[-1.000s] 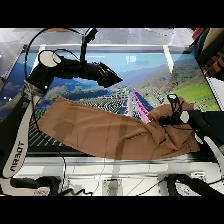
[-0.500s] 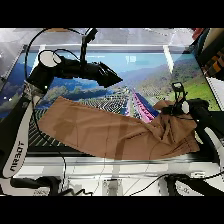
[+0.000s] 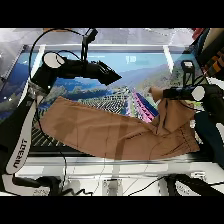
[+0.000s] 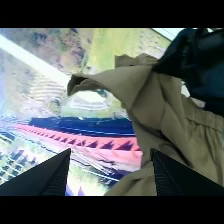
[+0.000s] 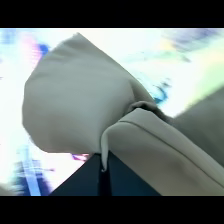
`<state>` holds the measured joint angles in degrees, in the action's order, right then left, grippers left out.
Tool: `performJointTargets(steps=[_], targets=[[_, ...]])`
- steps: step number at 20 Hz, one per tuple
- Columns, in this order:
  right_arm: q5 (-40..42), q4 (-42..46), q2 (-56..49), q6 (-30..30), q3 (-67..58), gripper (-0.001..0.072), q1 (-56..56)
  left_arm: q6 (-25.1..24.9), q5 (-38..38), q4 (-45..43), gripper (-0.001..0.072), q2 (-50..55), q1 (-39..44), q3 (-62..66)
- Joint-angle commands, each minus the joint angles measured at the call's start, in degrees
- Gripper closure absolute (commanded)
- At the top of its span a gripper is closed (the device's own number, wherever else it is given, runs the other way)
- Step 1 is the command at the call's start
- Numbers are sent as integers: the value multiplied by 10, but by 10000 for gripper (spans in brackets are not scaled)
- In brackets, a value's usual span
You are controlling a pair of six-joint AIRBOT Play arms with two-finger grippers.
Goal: Fold the clothes and pants, and hang the long-sleeved shirts on hangers.
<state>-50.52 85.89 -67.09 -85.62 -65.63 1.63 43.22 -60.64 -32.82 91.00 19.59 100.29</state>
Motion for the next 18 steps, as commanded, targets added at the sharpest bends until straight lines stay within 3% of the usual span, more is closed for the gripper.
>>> performJointTargets(steps=[1,7,9,12,18], targets=[[24,-122,3,128,-9,688,42,1,32,-6,129,16,-13,0],[269,-122,-59,120,-9,689,149,57,48,-6,130,-25,-134,1],[353,-122,-101,57,-21,689,160,57,28,-6,129,-60,-182,1],[377,-127,-183,-2,-104,689,170,56,0,-6,129,-121,-242,1],[377,-127,-326,-5,-306,689,247,57,-20,-54,130,-221,-296,0]])
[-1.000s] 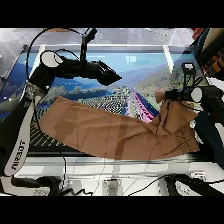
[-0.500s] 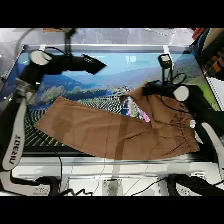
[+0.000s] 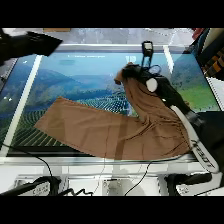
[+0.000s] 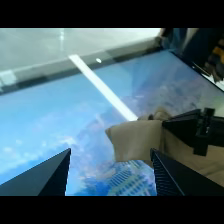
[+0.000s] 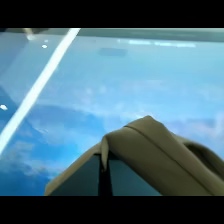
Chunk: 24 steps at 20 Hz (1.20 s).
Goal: Fold the clothes and pants, and hang the long-sleeved shirts on hangers.
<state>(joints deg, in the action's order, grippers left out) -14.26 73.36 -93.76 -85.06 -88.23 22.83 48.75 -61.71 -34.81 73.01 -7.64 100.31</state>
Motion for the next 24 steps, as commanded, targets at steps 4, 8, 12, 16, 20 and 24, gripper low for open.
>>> performJointTargets(steps=[4,8,12,16,20,24], targets=[[18,-1,-109,-11,-117,688,88,2,-22,-68,130,-58,-24,0],[-4,-1,-155,-11,-116,680,123,2,-38,-68,130,-58,-23,0],[-9,12,-162,-8,-116,251,144,1,-38,-68,130,-56,-23,0],[-22,23,-157,-8,-116,255,126,2,-39,-115,280,-44,-28,-1],[-132,24,-132,-8,-116,258,79,49,-61,-151,375,-41,-74,-92],[-315,75,-87,-8,-116,643,26,27,-64,-46,573,-64,-97,-296]])
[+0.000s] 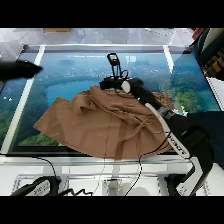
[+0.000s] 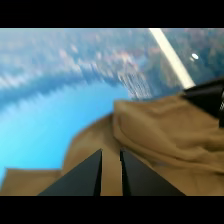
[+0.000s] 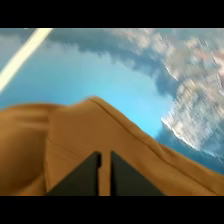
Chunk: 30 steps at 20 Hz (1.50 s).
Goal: Fold the clothes and pants, and hang the long-sleeved shirts on hangers.
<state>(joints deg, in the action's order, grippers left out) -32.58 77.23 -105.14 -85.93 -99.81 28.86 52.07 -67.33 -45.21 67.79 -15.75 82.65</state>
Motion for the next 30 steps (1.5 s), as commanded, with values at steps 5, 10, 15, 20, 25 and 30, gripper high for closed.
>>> performJointTargets(steps=[5,10,15,20,25,30], targets=[[-192,53,53,0,0,641,-108,-45,127,154,690,-16,12,-351],[-225,52,56,0,0,641,-142,-45,164,158,11,12,47,-407],[-225,51,56,0,0,641,-141,-95,216,157,10,43,138,-407],[-238,51,56,0,0,641,-141,-76,456,66,45,47,235,-406],[-241,51,56,0,0,641,-141,-69,507,-64,172,51,247,-406],[-252,51,56,0,0,641,-141,-68,513,-77,182,82,257,-404]])
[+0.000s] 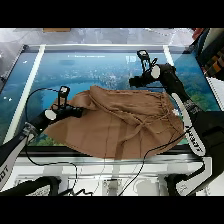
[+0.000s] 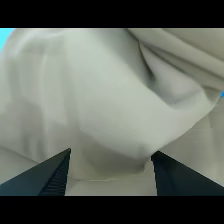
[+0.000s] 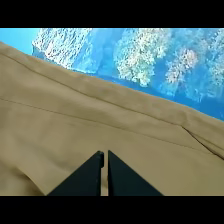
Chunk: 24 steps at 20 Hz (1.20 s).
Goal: Fold the clothes and pants, and hang the long-sleeved shirts on hangers.
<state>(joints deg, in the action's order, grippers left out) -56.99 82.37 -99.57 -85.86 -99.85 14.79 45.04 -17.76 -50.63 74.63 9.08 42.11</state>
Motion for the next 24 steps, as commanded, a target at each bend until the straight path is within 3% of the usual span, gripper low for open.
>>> performJointTargets(steps=[1,3,4,10,13,16,19,24], targets=[[-8,0,0,0,0,641,0,2,23,-23,311,14,13,2],[-9,1,3,-3,0,642,-2,2,47,-23,672,14,17,13],[-10,1,9,-3,0,641,-2,1,69,-23,690,14,16,23],[-14,46,75,-3,0,642,-43,-11,293,-24,690,14,15,119],[-61,72,111,0,0,642,-109,-51,435,-45,690,15,15,135],[-169,80,136,62,0,687,-205,-115,408,-74,689,21,-13,137],[-261,65,144,95,5,687,-321,-115,400,-75,690,30,-43,139],[-293,-156,145,220,96,688,-512,-115,371,-75,689,30,-105,188]])
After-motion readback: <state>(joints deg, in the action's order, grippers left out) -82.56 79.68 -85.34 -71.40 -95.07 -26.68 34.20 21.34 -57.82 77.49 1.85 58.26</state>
